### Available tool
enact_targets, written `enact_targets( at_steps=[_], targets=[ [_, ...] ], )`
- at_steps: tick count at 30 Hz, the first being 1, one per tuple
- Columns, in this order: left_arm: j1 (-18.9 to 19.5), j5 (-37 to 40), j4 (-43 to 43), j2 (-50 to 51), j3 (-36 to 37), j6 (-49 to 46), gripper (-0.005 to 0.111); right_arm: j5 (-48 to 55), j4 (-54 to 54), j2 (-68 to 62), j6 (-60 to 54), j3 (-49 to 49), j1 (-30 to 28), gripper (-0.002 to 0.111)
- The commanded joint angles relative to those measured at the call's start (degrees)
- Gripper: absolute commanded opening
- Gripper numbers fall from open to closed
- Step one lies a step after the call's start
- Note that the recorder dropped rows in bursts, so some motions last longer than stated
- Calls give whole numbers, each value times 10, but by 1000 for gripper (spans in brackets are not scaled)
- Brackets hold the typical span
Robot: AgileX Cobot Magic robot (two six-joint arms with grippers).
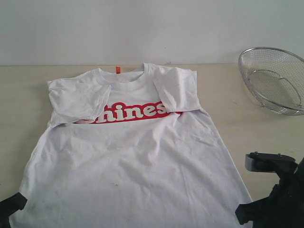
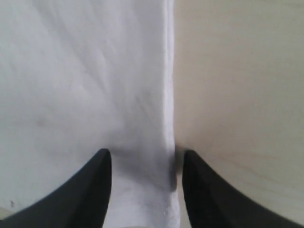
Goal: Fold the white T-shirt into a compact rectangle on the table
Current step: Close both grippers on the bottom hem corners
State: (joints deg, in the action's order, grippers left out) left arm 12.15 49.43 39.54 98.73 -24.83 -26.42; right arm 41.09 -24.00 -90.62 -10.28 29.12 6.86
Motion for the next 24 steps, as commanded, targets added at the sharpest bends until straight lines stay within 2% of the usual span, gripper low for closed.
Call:
enact_targets(
  at_steps=[1,5,12,24],
  targets=[
    [-2,3,17,0,1,-19,5,-9,2,-10,-8,-4,1,34],
    [-2,3,17,0,1,-19,5,-8,3,-10,-27,-4,1,-1],
    [-2,14,22,-2,1,-24,5,-8,-12,8,-23,-4,1,0],
    [-2,17,26,-95,1,-27,5,-2,-34,123,-38,-3,1,0]
  ],
)
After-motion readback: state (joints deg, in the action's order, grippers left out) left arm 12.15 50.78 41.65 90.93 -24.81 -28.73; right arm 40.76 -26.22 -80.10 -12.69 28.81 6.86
